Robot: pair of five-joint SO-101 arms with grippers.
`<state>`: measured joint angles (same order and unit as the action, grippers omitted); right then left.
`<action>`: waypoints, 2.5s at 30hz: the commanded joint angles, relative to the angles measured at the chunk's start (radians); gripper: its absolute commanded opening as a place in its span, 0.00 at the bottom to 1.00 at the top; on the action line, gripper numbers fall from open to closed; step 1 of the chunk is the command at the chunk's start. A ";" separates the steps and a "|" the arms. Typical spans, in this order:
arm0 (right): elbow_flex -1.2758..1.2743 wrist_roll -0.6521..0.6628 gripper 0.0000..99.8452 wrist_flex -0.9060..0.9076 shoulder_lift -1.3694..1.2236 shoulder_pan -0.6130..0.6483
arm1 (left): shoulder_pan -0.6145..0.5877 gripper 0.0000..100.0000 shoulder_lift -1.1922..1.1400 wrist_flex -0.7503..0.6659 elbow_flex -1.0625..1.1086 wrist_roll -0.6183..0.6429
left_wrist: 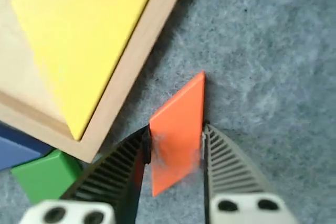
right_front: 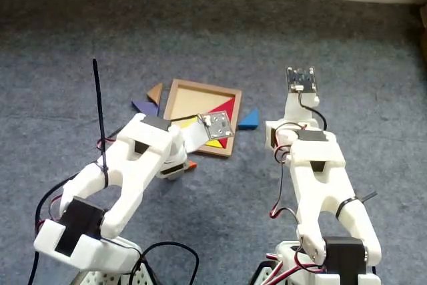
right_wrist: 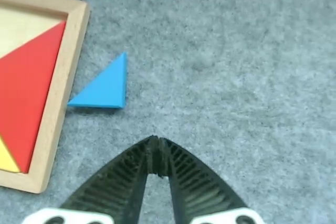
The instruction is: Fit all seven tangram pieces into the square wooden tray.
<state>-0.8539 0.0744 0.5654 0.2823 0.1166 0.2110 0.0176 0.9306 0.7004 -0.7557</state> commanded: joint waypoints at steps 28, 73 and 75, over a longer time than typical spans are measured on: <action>-0.022 -0.003 0.01 -0.047 0.044 -0.010 | 0.001 0.07 0.351 -0.226 -0.031 0.807; -0.027 -0.003 0.01 -0.073 0.044 -0.008 | -0.071 0.17 -0.145 -0.219 -0.286 0.835; -0.027 -0.003 0.01 -0.073 0.044 -0.008 | -0.071 0.17 -0.143 -0.204 -0.288 0.835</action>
<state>-0.8892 0.0744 0.5117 0.2823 0.1166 0.1542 -0.1389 0.7020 0.4549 0.0790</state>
